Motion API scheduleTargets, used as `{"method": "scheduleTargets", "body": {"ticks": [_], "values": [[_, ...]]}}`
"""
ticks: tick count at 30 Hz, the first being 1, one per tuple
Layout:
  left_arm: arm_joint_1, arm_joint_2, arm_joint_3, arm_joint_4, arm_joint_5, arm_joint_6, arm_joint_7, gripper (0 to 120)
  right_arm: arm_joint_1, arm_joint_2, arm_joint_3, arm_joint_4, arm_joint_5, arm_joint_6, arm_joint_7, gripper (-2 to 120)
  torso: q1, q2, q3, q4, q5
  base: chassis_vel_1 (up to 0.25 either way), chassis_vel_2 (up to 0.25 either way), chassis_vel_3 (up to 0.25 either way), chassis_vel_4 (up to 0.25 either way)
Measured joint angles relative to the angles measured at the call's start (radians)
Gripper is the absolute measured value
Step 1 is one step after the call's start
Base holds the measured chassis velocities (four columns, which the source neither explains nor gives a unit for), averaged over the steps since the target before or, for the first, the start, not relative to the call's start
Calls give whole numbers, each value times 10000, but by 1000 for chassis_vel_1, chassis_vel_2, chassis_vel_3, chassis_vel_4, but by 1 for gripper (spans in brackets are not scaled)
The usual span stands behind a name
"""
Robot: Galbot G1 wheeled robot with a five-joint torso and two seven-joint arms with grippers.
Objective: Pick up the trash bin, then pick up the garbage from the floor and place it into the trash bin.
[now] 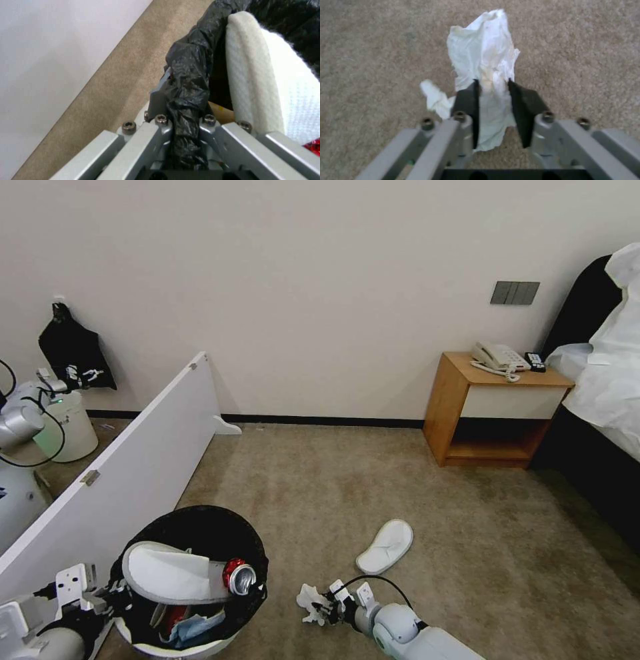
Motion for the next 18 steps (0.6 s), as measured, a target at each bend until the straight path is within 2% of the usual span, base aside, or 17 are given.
{"method": "scheduleTargets", "body": {"ticks": [1,2,3,5,7,14,17,18], "values": [[0,0,0,0,0,0,0,2,0,0,0,0,0,0,0,20,0,0,0,0,0,0,0,0,0],[12,0,-6,-1,-2,0,0,2,16,11,21,-52,-9,18,-26,14,0,0,0,0,0,0,0,0,0],[12,0,-6,-1,-2,0,0,2,16,11,21,-52,-9,18,-26,14,0,0,0,0,0,0,0,0,0],[31,11,-27,-9,-11,0,0,2,18,-14,42,-24,-10,30,-42,4,0,0,0,0,0,0,0,0,0],[35,14,-35,-17,-14,-1,-1,2,17,-47,59,43,-10,33,-42,0,0,0,0,0,0,0,0,0,0],[34,16,-32,-22,-18,0,0,2,-96,-266,188,603,-57,158,-42,0,0,0,0,0,0,0,0,0,0],[76,48,11,0,-18,0,0,2,-276,-499,508,1200,-221,447,-30,0,0,0,0,1,1,0,0,0,0],[83,75,26,-2,-19,0,2,2,-418,-711,869,1810,-209,584,-16,0,0,0,0,0,2,0,0,0,0]]}}
